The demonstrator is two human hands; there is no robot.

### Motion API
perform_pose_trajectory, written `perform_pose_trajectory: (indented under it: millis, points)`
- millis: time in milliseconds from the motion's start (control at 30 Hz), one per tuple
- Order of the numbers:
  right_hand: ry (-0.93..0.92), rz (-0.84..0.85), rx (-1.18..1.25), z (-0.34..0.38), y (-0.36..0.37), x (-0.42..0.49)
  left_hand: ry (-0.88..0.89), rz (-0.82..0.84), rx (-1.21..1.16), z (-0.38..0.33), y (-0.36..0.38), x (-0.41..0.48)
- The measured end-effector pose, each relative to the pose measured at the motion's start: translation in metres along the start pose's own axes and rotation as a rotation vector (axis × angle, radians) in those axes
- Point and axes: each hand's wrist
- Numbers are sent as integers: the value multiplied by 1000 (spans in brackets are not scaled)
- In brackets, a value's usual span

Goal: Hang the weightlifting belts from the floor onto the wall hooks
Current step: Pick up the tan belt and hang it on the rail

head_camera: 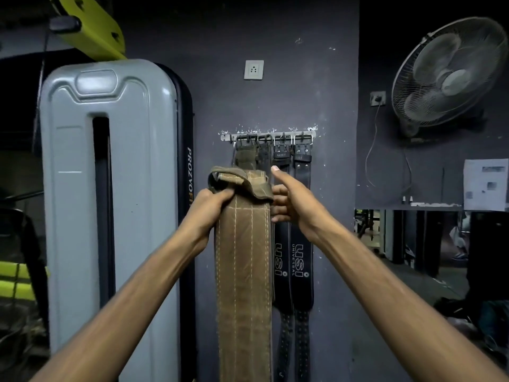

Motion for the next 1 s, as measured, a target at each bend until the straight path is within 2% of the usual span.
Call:
perform_pose_trajectory:
  millis: [200,300,400,533,733,900,1000]
  points:
    - [-85,-180,-7,-23,8,57,119,155,168,44,-4,13]
    - [-140,-260,19,-42,13,95,146,238,171,63,-10,34]
    - [-158,-289,5,-59,22,135,114,251,109,88,-22,58]
    - [-161,-341,-17,-85,36,202,131,136,146,120,-43,104]
    - [-221,-337,-31,-89,61,297,153,10,424,187,-75,212]
    - [-298,-463,-151,-94,63,369,263,-8,542,234,-82,287]
    - [-333,-521,-237,-93,62,403,334,-85,642,254,-77,319]
Point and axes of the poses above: each hand's wrist, its own x-axis towards the middle knuckle, its own y-axis out of the palm, z = x × y, and after that the axes turned 11 degrees about y, right-handed
